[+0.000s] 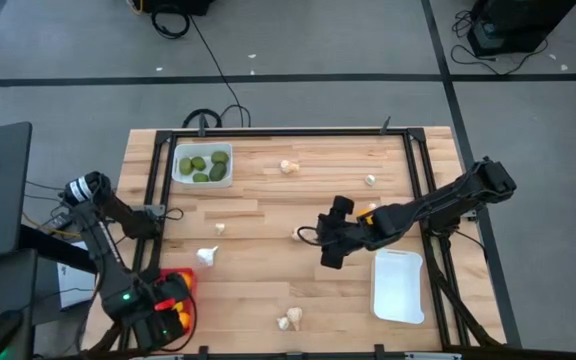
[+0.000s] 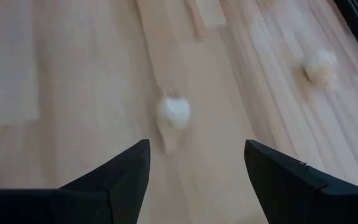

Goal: Sort produce into baskets
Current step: Put the left yellow lemon into the red bin, then put the yellow lemon into the red bin

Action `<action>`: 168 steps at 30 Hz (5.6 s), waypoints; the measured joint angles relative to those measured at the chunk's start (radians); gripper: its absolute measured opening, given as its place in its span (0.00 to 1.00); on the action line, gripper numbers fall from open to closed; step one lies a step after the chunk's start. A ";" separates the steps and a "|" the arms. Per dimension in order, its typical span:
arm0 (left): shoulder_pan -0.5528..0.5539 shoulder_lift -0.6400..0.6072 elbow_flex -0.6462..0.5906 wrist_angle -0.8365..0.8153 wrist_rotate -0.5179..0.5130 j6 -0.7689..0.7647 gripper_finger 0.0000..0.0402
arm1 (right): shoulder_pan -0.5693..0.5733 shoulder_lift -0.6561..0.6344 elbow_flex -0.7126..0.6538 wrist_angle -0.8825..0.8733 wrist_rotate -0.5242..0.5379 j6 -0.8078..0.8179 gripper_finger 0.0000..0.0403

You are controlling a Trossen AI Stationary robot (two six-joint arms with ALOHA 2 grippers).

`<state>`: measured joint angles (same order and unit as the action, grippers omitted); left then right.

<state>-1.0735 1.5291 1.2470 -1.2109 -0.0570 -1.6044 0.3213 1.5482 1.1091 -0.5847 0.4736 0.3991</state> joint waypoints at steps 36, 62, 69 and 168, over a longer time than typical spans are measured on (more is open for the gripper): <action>0.040 0.000 -0.030 0.029 -0.305 0.064 0.87 | -0.242 0.002 -0.048 -0.589 -0.264 -0.173 0.70; 0.477 0.000 -0.161 0.514 -0.454 0.908 0.87 | -0.305 0.002 -0.293 -0.323 -0.357 -0.213 0.64; 0.582 0.000 -0.237 0.845 -0.467 1.161 0.87 | -0.249 0.002 -0.291 -0.236 -0.342 -0.155 0.59; 0.112 -0.150 -0.088 0.046 -0.226 0.051 0.60 | -0.113 0.002 -0.291 0.583 -0.107 -0.050 0.69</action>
<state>-0.9611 1.3795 1.1595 -1.1653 -0.2828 -1.5538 0.2082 1.5505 0.8181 -0.0021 0.3664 0.3492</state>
